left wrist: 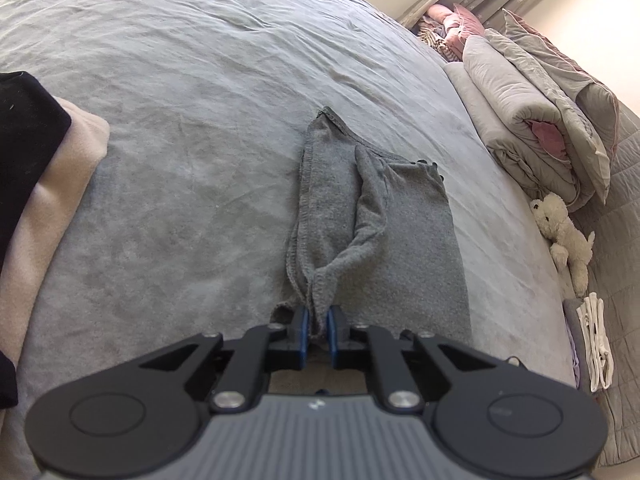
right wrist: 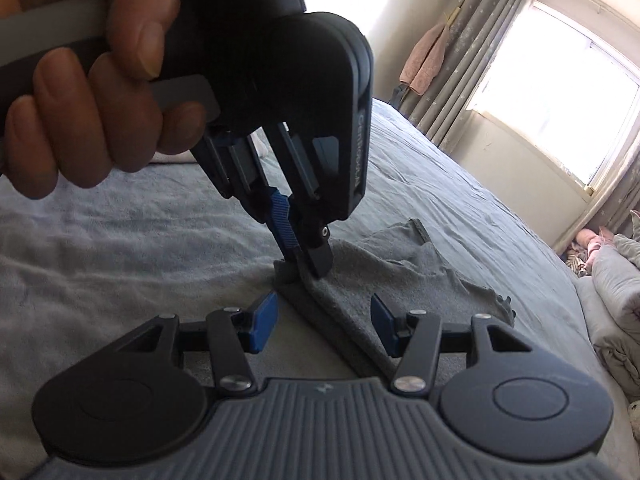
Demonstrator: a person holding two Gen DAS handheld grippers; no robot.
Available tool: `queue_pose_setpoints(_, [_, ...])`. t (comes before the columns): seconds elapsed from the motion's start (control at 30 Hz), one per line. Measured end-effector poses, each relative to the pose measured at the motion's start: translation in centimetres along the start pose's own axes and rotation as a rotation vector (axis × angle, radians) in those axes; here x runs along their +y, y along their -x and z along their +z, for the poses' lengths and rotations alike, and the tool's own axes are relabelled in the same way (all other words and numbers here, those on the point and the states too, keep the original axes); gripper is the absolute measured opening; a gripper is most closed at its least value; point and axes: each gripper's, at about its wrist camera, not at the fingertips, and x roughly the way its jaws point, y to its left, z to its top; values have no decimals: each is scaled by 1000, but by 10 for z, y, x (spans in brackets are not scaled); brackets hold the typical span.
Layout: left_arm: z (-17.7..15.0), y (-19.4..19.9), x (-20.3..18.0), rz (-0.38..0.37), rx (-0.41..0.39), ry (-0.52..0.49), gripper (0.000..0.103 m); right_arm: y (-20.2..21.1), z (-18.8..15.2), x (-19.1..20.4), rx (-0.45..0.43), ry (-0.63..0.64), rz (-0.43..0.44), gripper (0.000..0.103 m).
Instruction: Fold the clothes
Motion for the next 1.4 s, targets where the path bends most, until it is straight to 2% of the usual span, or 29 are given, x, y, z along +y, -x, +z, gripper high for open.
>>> queue_pose_setpoints(0.17, [0, -1, 0, 9, -4, -2, 5, -11, -2, -3, 17, -3, -7, 53])
queue_pose_setpoints(0.3, [0, 3, -2, 28, -29, -25, 4, -11, 1, 4, 11, 58, -34, 52])
queue_pose_setpoints(0.8, [-5, 1, 3, 70, -12, -48, 4, -8, -5, 4, -12, 145, -67, 51])
queue_pose_setpoints(1.03, [-5, -1, 7, 71, -1, -39, 4, -3, -7, -1, -19, 156, -63, 51])
queue_pose_setpoints(1.13, [-5, -2, 7, 70, 4, -22, 4, 0, -7, 0, -19, 189, -74, 51])
queue_pose_setpoints(1.3, [-1, 10, 5, 23, -9, 11, 4, 7, -7, -5, 3, 264, -78, 51])
queue_pose_setpoints(1.4, [-2, 8, 6, 31, -1, 20, 4, 8, -7, -7, 18, 299, -78, 51])
